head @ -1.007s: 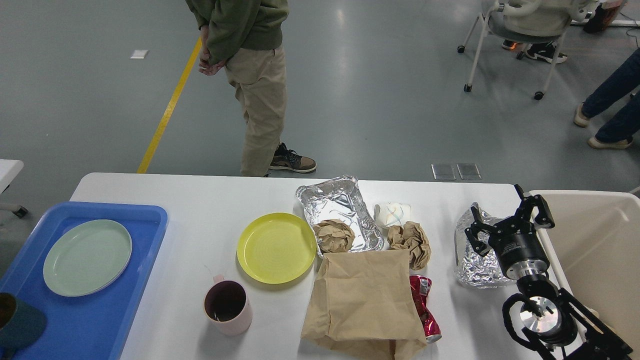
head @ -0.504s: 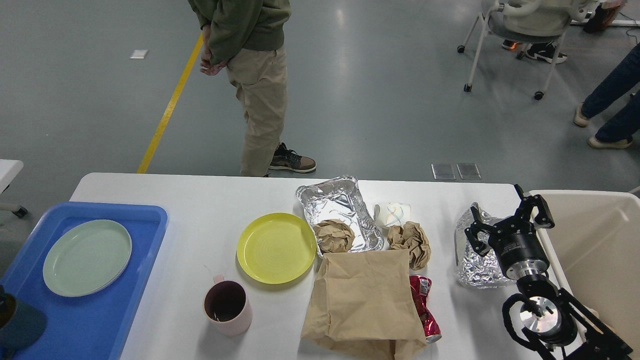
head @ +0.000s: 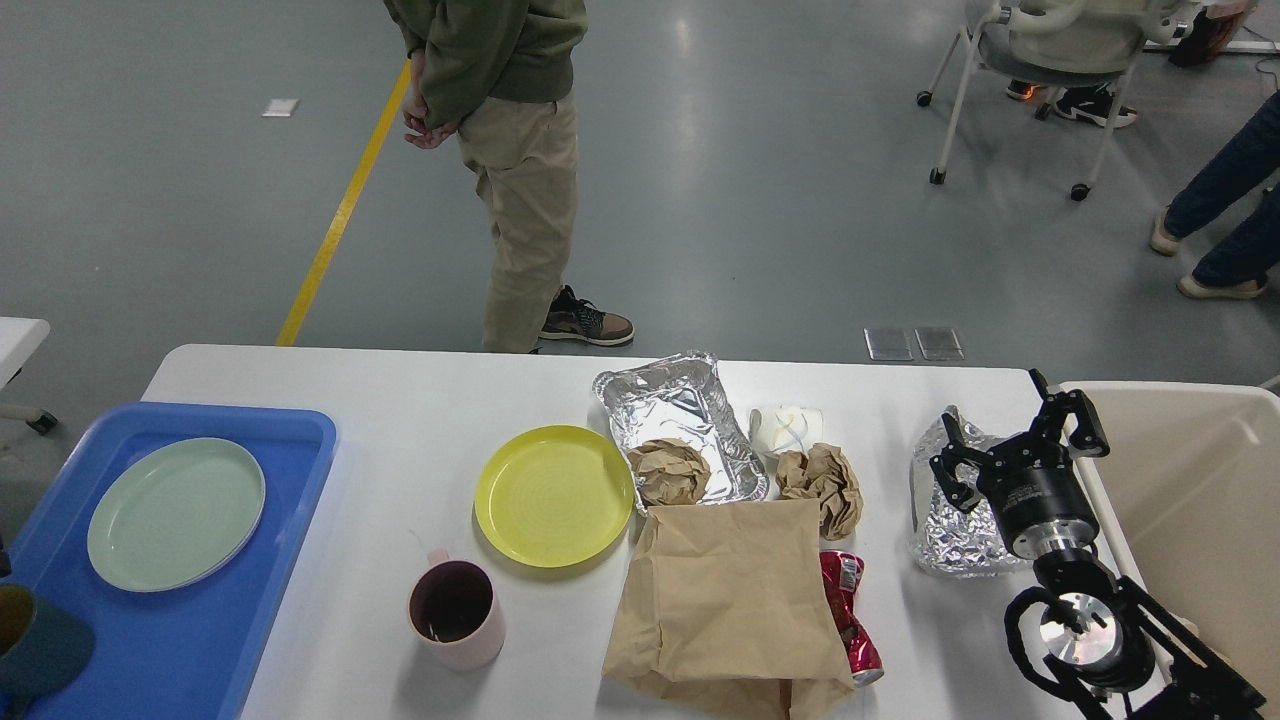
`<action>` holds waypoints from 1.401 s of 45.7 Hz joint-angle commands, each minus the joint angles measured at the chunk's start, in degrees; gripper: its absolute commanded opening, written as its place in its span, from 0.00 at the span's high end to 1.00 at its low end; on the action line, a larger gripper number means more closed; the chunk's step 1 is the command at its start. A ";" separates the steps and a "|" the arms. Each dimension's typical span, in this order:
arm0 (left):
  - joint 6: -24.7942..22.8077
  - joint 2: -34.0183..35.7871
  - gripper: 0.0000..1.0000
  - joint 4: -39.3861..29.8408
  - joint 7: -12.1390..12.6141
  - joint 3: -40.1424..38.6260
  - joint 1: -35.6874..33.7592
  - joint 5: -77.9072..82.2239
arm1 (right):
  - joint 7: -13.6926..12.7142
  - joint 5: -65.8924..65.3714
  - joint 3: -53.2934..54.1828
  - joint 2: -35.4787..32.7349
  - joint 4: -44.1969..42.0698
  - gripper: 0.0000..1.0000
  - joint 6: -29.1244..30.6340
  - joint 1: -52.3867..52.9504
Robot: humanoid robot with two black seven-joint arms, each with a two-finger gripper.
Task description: Tidy desktop
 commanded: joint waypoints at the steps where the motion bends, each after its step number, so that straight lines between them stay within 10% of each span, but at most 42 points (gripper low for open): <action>1: 0.02 -2.44 0.05 -8.55 0.13 14.98 -16.50 -4.50 | 0.00 0.00 -0.08 0.00 0.00 0.00 0.00 0.00; 15: -7.70 -25.55 0.04 -23.58 0.22 31.97 -45.78 -12.15 | 0.00 0.00 0.01 0.00 0.00 0.00 0.00 0.00; 32: -12.55 -45.60 0.04 -41.42 1.36 25.21 -67.94 -26.56 | 0.00 0.00 0.01 0.00 0.00 0.00 0.00 0.00; 47: -5.17 -50.44 0.04 -53.64 14.01 22.74 -77.08 -43.18 | 0.00 0.00 0.01 0.00 -0.09 0.00 0.00 0.00; 64: -6.48 -50.26 0.04 -53.83 14.28 22.48 -77.35 -42.74 | 0.00 0.00 0.01 0.00 -0.09 0.00 0.00 0.00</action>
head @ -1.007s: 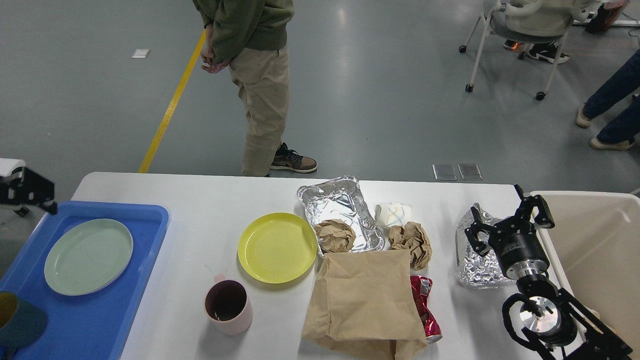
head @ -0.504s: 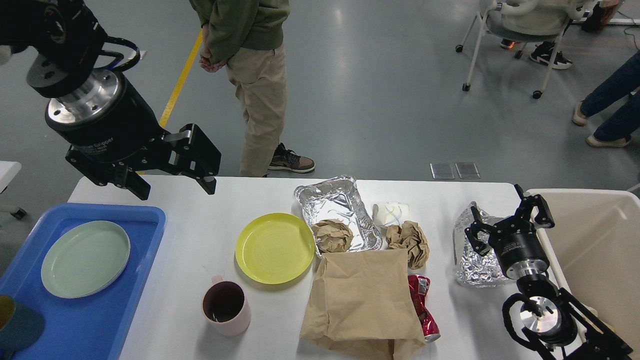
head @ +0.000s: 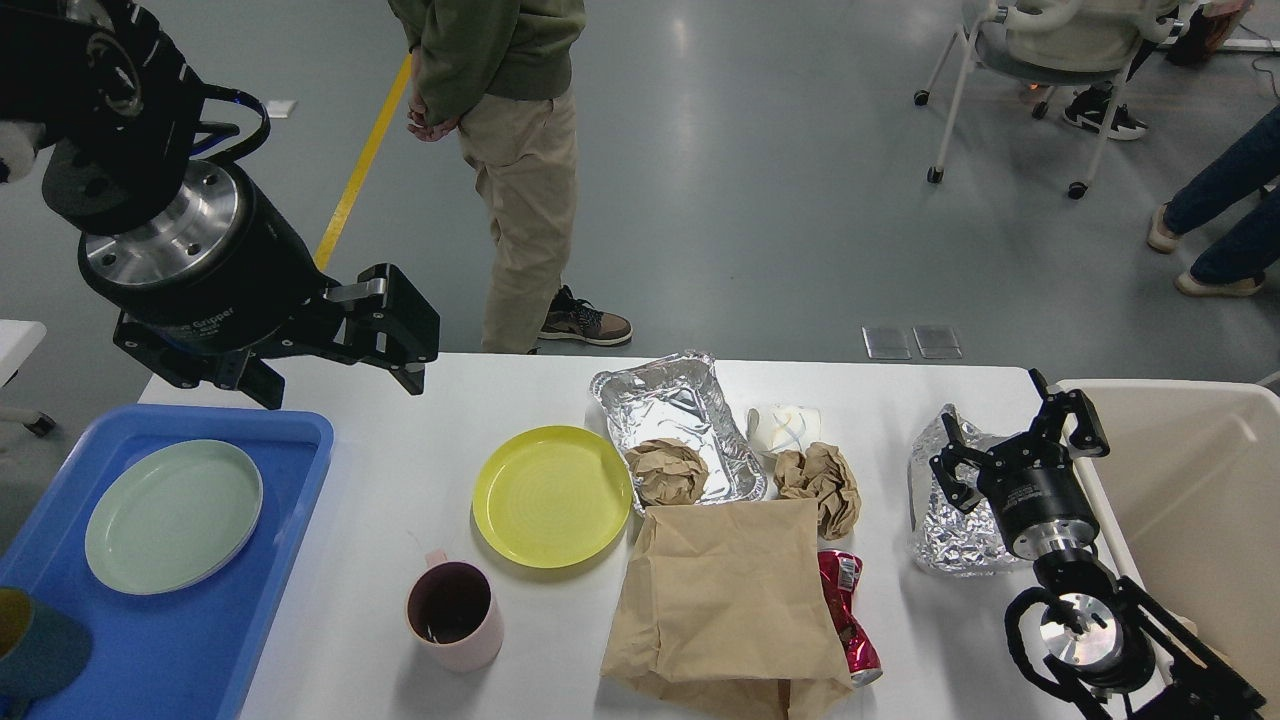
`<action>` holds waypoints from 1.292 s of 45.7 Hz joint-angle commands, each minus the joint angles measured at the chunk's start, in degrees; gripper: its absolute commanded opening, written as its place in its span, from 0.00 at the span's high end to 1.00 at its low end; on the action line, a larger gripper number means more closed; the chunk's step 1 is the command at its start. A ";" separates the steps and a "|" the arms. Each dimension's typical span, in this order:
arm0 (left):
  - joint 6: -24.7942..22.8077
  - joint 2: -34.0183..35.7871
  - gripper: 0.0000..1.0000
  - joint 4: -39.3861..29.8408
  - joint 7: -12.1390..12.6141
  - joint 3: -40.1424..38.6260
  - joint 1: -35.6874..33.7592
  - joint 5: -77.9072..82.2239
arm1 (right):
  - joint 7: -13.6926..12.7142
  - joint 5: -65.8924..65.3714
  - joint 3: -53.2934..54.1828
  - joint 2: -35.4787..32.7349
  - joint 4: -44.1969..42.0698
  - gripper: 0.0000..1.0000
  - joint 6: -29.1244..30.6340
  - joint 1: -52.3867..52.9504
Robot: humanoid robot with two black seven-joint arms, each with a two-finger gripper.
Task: Tidy desktop
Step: 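Swing the left gripper over toward the pink mug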
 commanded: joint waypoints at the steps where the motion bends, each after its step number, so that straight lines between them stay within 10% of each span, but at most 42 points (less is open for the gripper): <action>1: -0.53 -0.13 0.04 0.00 0.35 0.12 0.01 0.34 | 0.00 0.00 -0.09 0.00 0.07 0.00 0.00 0.00; 20: 2.99 -0.49 0.04 0.26 0.61 0.03 7.29 0.43 | 0.00 0.00 0.00 0.00 0.07 0.00 0.00 0.00; 48: 26.27 -0.66 0.07 4.66 -0.01 -1.55 39.90 0.52 | 0.00 0.00 0.00 0.00 0.07 0.00 0.00 0.00; 59: 28.04 -1.02 0.10 6.06 -0.09 -3.83 44.56 -0.27 | 0.00 0.00 0.00 0.00 0.07 0.00 0.00 0.00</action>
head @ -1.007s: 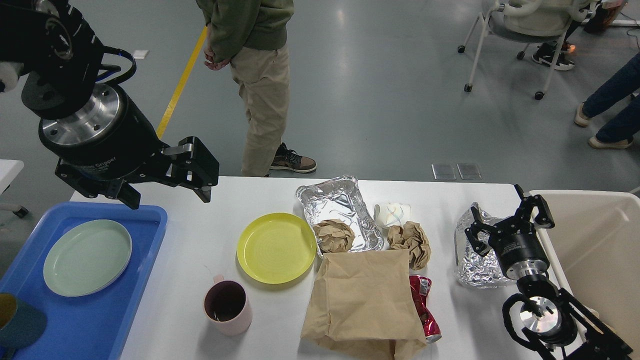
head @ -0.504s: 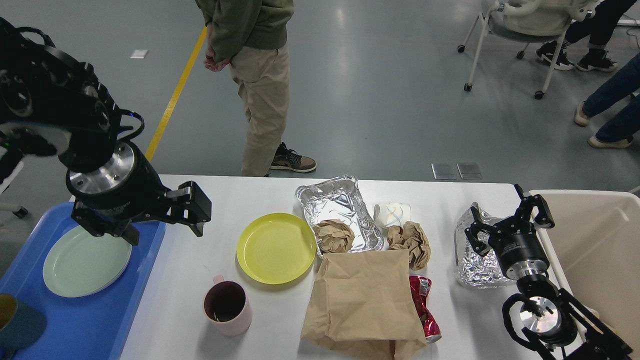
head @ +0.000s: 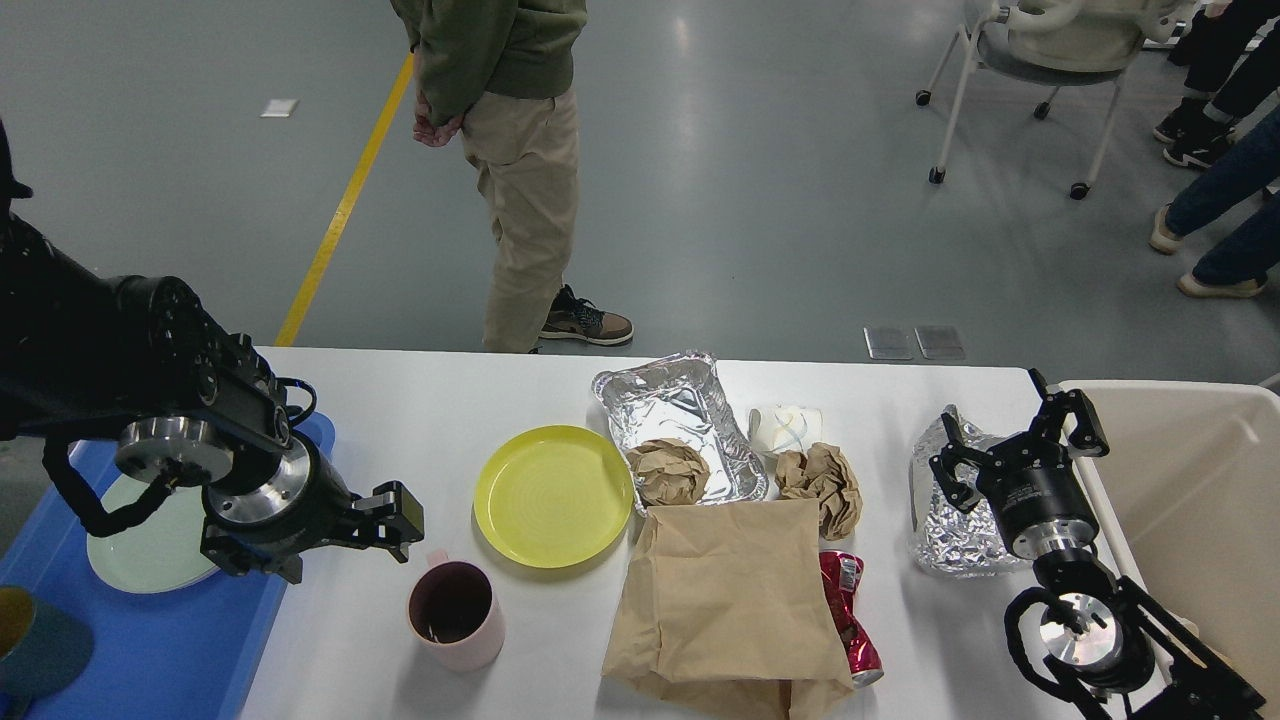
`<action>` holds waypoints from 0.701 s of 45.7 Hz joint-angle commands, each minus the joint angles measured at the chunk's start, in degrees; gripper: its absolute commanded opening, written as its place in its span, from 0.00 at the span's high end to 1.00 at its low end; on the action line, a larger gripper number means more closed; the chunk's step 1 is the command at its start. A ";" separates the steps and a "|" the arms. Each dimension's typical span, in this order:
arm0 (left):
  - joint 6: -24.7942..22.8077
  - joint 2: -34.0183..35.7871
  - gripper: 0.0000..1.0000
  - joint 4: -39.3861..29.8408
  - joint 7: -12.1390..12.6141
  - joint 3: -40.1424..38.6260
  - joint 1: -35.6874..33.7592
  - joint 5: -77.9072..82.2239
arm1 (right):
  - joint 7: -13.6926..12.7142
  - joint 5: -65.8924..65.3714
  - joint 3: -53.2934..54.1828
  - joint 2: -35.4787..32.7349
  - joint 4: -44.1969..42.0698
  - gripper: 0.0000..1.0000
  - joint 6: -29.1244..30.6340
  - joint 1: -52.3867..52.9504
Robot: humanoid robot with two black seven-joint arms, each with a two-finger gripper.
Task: Tidy desktop
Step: 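Swing the left gripper over toward the pink mug, then lower the left gripper onto the pink mug and grasp it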
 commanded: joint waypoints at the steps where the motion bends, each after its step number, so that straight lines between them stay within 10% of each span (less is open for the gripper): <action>1: 0.44 -0.13 0.10 0.71 -0.05 -1.26 2.44 -0.19 | 0.00 0.00 0.02 0.00 -0.01 0.00 0.00 0.00; 32: 5.45 -6.80 0.12 17.05 0.21 -4.34 23.35 -3.18 | 0.00 0.00 -0.07 0.00 -0.01 0.00 0.00 0.00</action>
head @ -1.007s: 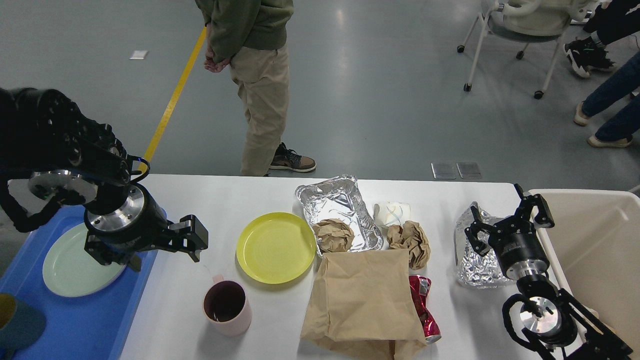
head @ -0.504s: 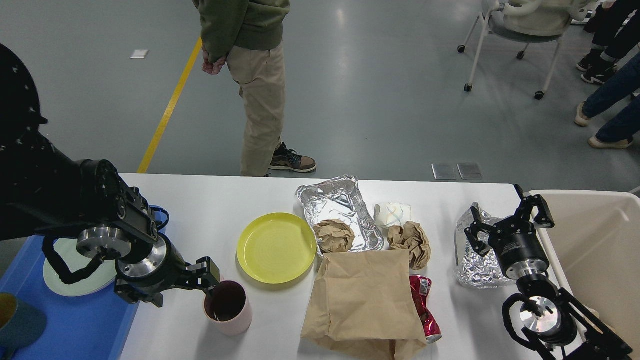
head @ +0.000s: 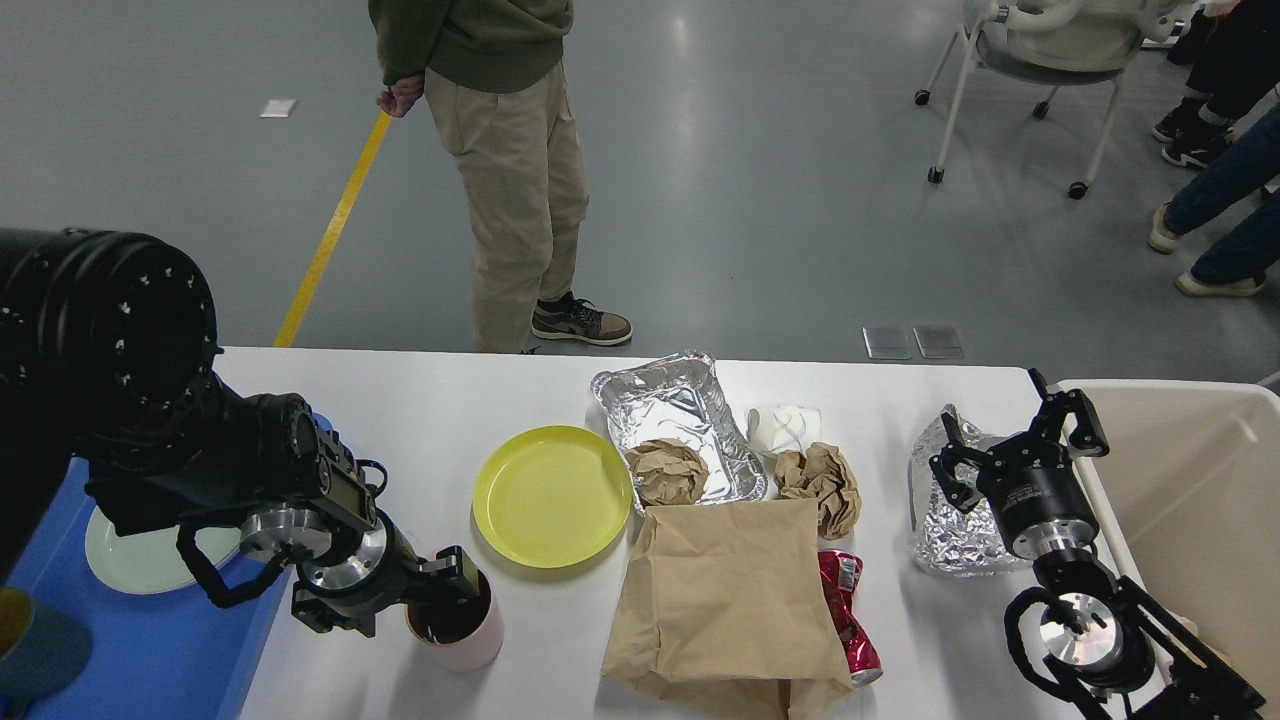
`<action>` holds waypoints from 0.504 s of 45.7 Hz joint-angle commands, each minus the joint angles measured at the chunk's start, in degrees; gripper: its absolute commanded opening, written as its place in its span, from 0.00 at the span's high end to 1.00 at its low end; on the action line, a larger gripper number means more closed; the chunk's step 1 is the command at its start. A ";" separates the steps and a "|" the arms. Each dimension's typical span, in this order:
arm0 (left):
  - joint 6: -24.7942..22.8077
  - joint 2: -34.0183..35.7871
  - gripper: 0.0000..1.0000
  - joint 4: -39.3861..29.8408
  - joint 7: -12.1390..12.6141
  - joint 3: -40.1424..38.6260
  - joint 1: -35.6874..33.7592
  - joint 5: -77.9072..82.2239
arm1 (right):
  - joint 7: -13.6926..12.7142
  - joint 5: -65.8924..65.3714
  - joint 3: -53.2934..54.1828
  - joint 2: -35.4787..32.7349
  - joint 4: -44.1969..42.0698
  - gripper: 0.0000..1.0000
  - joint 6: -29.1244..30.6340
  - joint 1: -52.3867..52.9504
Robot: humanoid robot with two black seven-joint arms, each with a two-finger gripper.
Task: Tidy desktop
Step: 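Lower the left gripper onto the pink mug and grasp it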
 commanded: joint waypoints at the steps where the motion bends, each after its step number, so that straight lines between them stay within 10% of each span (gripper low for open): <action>1: 1.96 -0.83 0.12 1.53 0.09 -0.20 2.97 0.09 | 0.00 0.01 0.01 0.00 0.00 0.00 0.00 0.00; 12: 3.89 -2.16 0.14 2.33 0.18 -0.38 4.12 0.09 | 0.00 0.01 -0.08 0.00 0.00 0.00 0.00 0.00; 23: 4.07 -2.16 0.37 2.33 0.79 -0.20 4.12 0.18 | 0.00 0.00 0.01 0.00 0.00 0.00 0.00 0.00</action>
